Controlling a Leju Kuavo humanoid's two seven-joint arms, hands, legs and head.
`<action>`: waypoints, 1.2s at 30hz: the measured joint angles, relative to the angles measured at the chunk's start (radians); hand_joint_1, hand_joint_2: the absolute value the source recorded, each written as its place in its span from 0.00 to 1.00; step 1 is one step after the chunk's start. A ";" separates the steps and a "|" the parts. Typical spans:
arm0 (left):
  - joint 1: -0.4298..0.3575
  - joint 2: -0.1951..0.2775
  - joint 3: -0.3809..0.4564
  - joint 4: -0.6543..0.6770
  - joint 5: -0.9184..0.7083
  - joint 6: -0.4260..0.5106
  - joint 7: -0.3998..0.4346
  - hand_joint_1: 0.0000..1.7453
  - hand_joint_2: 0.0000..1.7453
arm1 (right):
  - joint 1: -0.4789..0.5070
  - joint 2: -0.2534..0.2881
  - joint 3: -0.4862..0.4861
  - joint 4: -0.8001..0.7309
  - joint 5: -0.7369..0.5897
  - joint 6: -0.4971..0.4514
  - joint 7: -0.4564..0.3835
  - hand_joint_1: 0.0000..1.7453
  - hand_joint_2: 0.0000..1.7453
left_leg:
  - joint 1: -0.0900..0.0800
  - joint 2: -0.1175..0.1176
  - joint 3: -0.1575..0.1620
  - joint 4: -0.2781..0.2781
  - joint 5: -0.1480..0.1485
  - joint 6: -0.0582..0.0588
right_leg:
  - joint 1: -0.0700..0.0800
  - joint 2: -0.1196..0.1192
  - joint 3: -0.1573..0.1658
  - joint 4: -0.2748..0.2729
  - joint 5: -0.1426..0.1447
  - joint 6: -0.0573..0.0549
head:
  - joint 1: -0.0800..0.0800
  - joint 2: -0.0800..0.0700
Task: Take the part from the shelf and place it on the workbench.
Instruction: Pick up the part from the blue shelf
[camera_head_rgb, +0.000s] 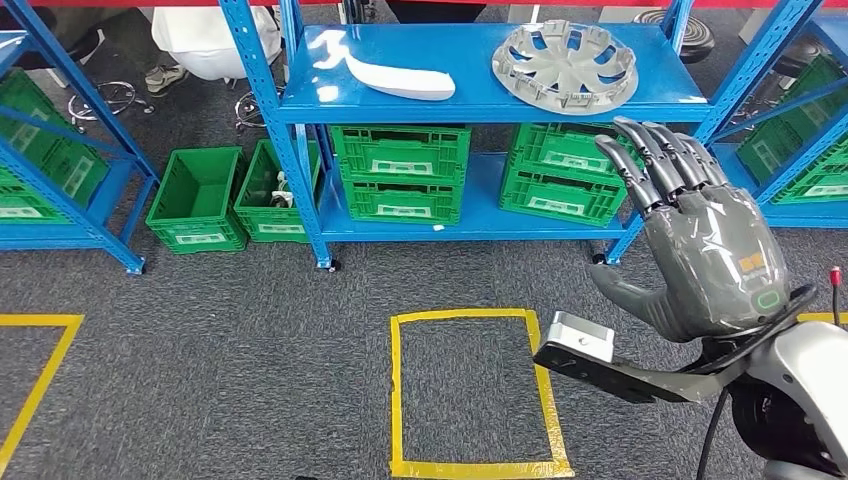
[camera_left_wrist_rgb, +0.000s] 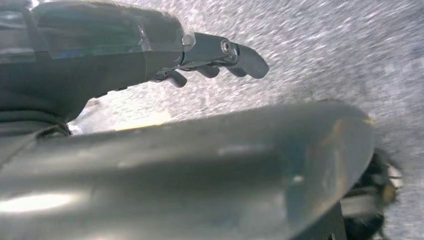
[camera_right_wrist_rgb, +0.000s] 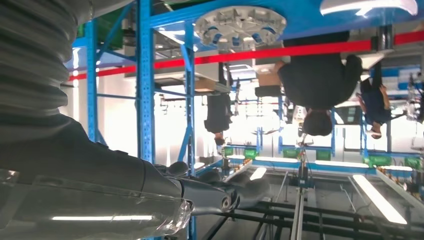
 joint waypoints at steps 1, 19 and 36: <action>0.000 0.001 -0.001 0.000 0.000 0.000 0.000 0.00 0.00 | 0.001 0.001 0.000 0.000 0.000 0.000 0.000 0.00 1.00 | 0.004 -0.001 -0.043 0.054 -0.023 -0.006 | -0.001 0.000 0.007 -0.001 -0.007 0.000 | -0.002 0.000; 0.005 0.007 -0.002 0.002 0.000 0.000 0.001 0.00 0.00 | 0.005 0.004 -0.005 0.000 0.000 0.002 0.000 0.00 1.00 | 0.012 0.004 -0.011 -0.136 0.105 0.039 | -0.012 0.000 -0.091 0.275 -0.163 0.067 | 0.003 0.000; 0.005 0.008 -0.003 0.002 -0.001 0.000 0.000 0.00 0.00 | 0.007 0.005 -0.010 -0.002 -0.001 0.002 0.001 0.00 1.00 | 0.005 0.002 -0.121 0.024 0.072 0.003 | 0.005 -0.004 0.038 0.026 -0.057 0.004 | -0.003 0.000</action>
